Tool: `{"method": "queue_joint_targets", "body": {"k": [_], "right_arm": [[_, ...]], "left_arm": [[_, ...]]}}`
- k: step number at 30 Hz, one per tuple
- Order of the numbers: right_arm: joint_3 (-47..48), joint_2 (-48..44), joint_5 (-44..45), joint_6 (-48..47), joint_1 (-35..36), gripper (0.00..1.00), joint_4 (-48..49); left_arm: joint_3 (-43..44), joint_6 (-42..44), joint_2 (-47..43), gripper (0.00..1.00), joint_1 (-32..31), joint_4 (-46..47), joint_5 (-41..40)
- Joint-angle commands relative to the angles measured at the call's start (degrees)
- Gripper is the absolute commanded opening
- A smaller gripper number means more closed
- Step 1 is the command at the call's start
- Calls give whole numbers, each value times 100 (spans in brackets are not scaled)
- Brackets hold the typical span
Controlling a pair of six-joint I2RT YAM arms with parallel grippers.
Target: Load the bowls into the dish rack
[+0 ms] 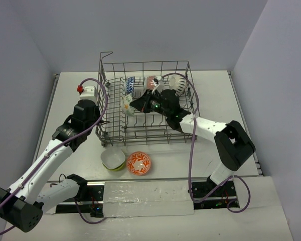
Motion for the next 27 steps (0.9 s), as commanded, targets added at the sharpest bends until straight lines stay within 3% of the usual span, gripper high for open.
{"method": "queue_joint_targets", "body": {"k": [1,15,27], "right_arm": [[109,-33,-33,108,32,0,558],[170,134,82,239,67,0,233],[460,-94,609,336,50,2,-1137]], "left_arm": [[13,139,-202,0,-59,-92,116],[-13,139,-272,0,-95,-83,73],[-22,147,-308,0,-130,-83,37]]}}
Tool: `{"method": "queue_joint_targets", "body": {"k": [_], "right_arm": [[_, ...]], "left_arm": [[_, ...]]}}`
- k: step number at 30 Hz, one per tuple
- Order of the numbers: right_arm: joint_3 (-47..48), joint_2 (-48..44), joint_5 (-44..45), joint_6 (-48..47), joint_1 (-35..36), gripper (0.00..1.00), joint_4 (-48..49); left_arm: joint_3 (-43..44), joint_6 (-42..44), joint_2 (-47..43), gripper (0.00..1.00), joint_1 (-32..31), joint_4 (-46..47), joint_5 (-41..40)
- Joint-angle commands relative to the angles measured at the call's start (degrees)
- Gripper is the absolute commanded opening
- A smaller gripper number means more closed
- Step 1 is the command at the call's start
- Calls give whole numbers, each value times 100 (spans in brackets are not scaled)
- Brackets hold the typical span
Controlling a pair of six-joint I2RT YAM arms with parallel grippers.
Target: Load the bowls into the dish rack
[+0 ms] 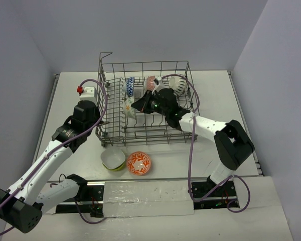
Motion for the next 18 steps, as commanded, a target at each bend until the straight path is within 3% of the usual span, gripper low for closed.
{"method": "queue_joint_targets", "body": {"k": [1,6,9,11,18], "right_arm": [[300,-167,319,2,23,2,-539],[362,-193,371,-16,23,9,-733],[450,-167,371,-51,23,8,-865],[572,-140,397,-60,23,20,-1085],[880,-219,626,-174,23,28,-1867]], "left_arm": [[24,158,-242,0,-88,-68,85],[24,158,-242,0,-97,-68,68],[15,149,-251,0,-97,-68,68],[15,149,-242,0,-97,-77,59],[15,149,-242,0,-106,-68,85]]}}
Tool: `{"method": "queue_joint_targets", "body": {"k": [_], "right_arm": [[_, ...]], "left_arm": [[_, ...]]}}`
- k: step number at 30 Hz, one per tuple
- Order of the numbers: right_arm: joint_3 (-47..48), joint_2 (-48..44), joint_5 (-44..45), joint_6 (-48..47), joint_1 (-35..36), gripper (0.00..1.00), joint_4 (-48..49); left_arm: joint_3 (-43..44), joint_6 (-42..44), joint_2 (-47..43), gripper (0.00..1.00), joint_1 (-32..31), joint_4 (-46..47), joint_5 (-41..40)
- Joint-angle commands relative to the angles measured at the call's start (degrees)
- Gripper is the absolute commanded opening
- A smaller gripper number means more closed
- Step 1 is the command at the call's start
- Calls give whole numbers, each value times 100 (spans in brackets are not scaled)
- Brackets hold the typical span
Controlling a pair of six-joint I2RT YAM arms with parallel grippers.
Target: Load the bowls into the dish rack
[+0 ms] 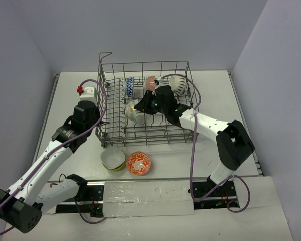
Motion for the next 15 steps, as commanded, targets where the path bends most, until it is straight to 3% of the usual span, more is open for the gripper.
{"method": "queue_joint_targets", "body": {"k": [1,5,15], "right_arm": [[398,-219,224,-172,23,31,-392],[503,-202,259,-269,23,36,-595],[829,-52,425,-445,23,66,-1218]], "left_arm": [[26,165,-229,0,-84,-44,127],[18,165,-229,0,-84,-44,118],[18,165,-220,0,-93,-44,101]]}}
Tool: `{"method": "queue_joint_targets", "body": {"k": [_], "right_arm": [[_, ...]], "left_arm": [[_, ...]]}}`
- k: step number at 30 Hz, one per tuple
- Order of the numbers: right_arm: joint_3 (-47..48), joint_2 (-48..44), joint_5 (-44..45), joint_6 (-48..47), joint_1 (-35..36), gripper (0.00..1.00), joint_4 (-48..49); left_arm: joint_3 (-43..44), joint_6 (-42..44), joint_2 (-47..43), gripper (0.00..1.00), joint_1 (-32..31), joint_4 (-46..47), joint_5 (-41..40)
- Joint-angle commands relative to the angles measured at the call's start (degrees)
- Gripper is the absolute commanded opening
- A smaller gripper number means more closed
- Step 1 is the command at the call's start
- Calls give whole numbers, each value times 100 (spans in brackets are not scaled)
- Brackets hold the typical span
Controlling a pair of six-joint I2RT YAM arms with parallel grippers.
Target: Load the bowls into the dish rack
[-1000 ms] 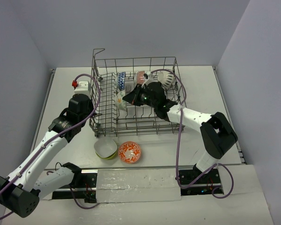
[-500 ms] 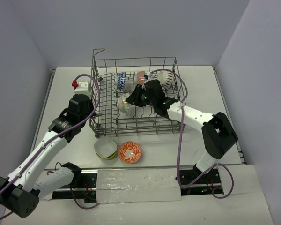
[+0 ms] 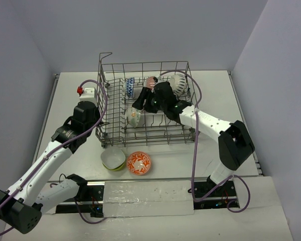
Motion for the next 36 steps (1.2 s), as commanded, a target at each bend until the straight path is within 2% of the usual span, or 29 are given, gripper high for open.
{"method": "queue_joint_targets", "body": {"k": [1,6,11,15,16,18,23,27,29,36], "right_arm": [[293,-107,277,-174,23,69,-270],[223,-344,471,-314,23,72,-455],[-154,-1178,426,-998,163,69,-78],[-945,-2581,1838,-2324,1023,69,510],[-1155,-2786,2356,-2893,1443,70,860],[-1561,-3251,2126,-3205,1587,71,1021],[-1719,-3526,72,-3715,1710,70,-93],[-1904,-3536,-792,-3769,2026,69,-787],[-1861,-3335,-917,-3812,2255,68,-1042],[-1299,-2288,-443,-4190,3380,65,-1966]], "left_arm": [[20,169,-190,0,-73,-5,101],[20,169,-198,0,-73,4,100],[20,169,-198,0,-73,-5,83],[28,169,-163,0,-73,-5,57],[29,169,-163,0,-73,-13,39],[29,160,-146,0,-73,-13,21],[29,152,-93,0,-64,-13,-14],[20,143,-102,0,-64,-5,-128],[20,134,-93,0,-55,-13,-163],[29,116,-14,0,-3,-13,-233]]}}
